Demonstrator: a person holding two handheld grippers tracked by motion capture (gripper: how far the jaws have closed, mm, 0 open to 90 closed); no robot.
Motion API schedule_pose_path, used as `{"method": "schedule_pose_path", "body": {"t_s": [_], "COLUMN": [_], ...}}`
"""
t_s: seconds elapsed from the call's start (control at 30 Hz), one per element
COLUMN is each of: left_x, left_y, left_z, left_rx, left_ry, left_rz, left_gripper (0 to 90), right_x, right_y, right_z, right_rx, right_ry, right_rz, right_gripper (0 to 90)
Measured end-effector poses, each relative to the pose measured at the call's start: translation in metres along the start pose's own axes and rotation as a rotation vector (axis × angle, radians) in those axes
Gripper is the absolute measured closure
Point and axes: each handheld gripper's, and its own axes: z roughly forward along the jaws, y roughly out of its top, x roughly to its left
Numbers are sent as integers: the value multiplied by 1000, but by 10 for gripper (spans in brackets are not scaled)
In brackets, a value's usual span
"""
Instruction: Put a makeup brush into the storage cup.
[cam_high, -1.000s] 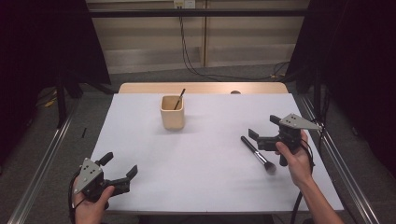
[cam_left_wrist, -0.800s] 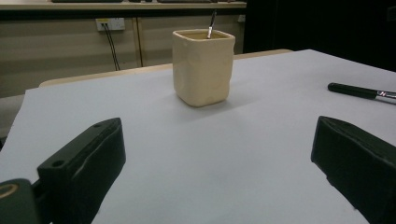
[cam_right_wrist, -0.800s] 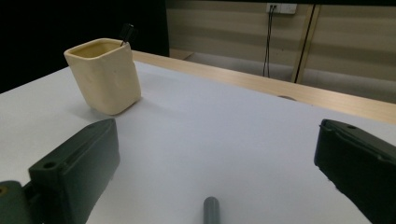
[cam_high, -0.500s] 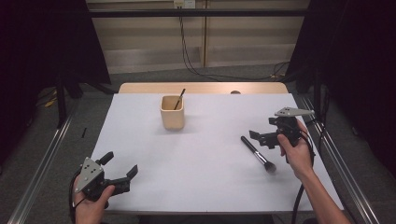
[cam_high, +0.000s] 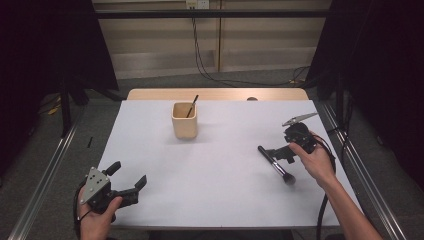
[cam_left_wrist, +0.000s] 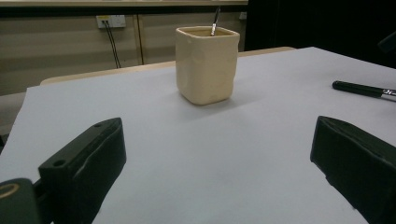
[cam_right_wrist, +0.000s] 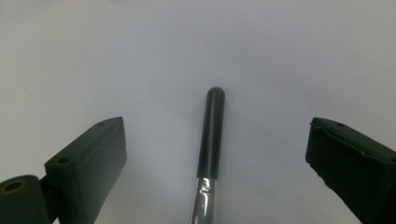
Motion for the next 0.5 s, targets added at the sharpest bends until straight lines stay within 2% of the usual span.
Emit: {"method": "schedule_pose_path", "body": {"t_s": [0.1, 0.17, 0.3, 0.5], "left_x": [0, 1, 0, 1], "left_y": [0, 0, 0, 0], "left_z": [0, 0, 1, 0], "left_rx": [-2, -4, -1, 0], "left_ry": [1, 1, -5, -3], "left_rz": [-4, -2, -2, -4], "left_gripper": [34, 34, 34, 34], "right_x": [0, 1, 1, 0], "right_y": [1, 1, 3, 5], "right_z": [5, 5, 3, 11], "right_rx": [81, 105, 140, 278], "right_ry": [8, 17, 39, 35], "right_rz": [-15, -9, -31, -60], "right_gripper": [51, 45, 49, 55]}}
